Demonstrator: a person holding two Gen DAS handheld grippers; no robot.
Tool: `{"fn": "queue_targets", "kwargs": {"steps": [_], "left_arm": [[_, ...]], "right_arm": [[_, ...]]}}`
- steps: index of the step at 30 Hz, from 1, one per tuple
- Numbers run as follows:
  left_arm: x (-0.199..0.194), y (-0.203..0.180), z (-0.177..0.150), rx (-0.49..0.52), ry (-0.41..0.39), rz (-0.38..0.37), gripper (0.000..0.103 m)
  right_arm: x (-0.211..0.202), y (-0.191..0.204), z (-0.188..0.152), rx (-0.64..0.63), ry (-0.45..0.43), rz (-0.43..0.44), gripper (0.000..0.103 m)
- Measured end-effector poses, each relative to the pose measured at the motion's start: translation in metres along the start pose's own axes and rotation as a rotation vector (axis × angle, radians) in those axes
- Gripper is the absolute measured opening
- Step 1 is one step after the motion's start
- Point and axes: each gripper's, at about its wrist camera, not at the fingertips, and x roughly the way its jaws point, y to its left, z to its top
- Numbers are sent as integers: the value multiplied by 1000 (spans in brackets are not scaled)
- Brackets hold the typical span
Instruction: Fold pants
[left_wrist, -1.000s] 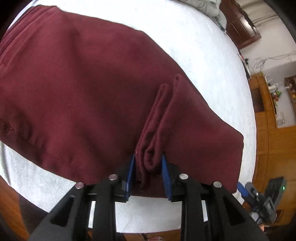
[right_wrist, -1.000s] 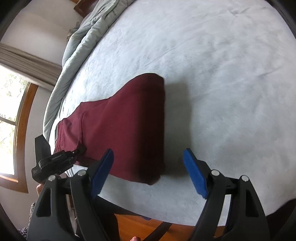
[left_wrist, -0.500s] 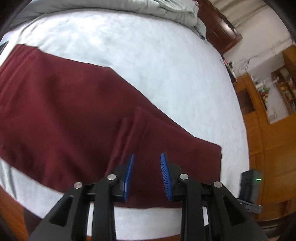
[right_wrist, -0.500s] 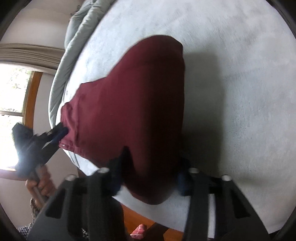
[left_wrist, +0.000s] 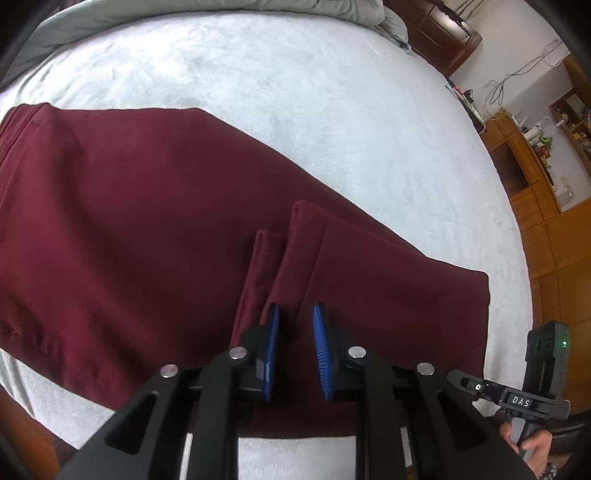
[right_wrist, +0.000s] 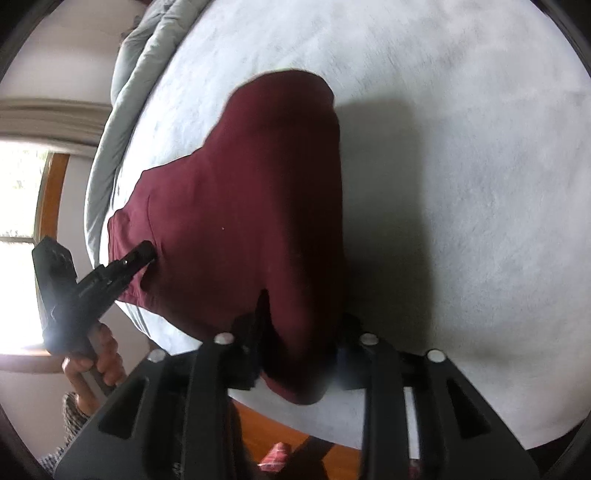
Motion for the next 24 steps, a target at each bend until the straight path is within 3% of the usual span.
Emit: {"fn": "queue_targets", "kwargs": {"steps": [3, 4, 5, 7, 12, 16, 20, 24], "left_arm": [[-14, -4, 1, 20, -20, 16, 23], [-21, -8, 0, 38, -41, 19, 27], [-26, -14, -1, 64, -61, 22, 38], [-31, -24, -3, 96, -66, 16, 52], [-14, -41, 0, 111, -22, -5, 56], [10, -32, -2, 94, 40, 30, 57], [21, -30, -3, 116, 47, 26, 58], [19, -25, 2, 70, 60, -12, 59]], "right_arm": [[-22, 17, -2, -86, -49, -153, 47], [-33, 26, -2, -120, -89, -214, 47], [-42, 34, -2, -147, -129, -259, 47], [-57, 53, 3, -200, -188, -265, 47], [-40, 78, 27, -242, -180, -280, 44], [-11, 70, 40, -217, -137, -322, 41], [10, 56, 46, -188, -113, -356, 37], [7, 64, 47, -202, -122, -369, 38]]}}
